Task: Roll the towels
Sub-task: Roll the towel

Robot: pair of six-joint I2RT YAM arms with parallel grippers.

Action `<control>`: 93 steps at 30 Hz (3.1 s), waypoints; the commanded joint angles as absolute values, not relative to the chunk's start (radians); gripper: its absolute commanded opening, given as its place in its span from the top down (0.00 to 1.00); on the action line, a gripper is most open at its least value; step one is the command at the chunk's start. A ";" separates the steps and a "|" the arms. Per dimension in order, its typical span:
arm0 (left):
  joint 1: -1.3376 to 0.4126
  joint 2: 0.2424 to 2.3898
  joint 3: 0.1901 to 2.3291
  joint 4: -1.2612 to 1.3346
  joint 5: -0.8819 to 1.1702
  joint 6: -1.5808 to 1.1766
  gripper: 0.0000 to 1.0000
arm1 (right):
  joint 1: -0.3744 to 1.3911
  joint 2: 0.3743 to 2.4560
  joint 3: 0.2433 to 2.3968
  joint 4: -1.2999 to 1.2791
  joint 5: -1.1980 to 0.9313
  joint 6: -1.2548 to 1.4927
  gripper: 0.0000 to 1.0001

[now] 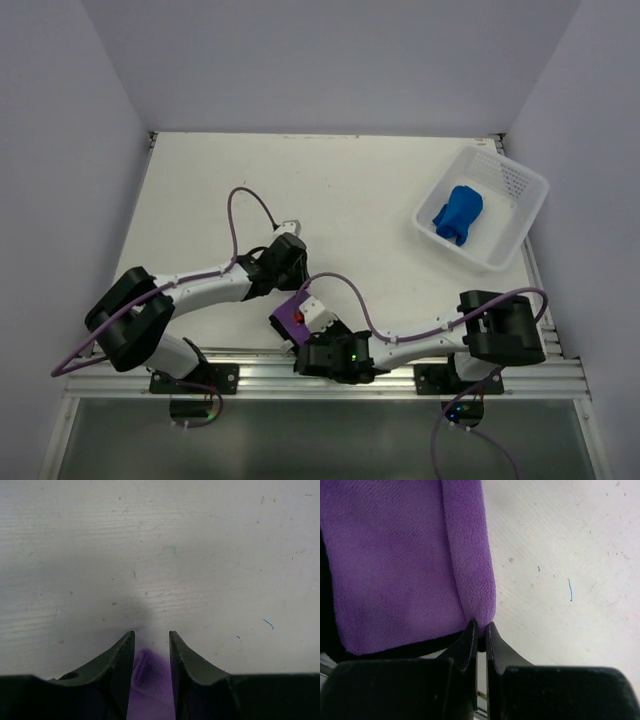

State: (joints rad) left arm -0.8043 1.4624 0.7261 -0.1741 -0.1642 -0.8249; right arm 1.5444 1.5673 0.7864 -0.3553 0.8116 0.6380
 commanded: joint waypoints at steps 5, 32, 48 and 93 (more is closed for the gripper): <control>-0.785 1.453 0.690 -0.118 -0.144 -0.830 0.62 | 1.663 1.730 0.925 -0.506 1.028 0.591 1.00; -0.695 1.112 0.494 0.138 0.147 -0.955 0.64 | 1.790 2.046 1.154 -0.770 1.150 0.589 1.00; -0.744 1.200 0.154 0.623 0.315 -1.101 0.67 | 1.790 2.082 1.180 -0.778 1.121 0.583 1.00; -0.799 1.273 0.081 0.454 0.074 -0.971 0.70 | 1.401 0.980 0.531 -0.111 0.401 0.632 0.58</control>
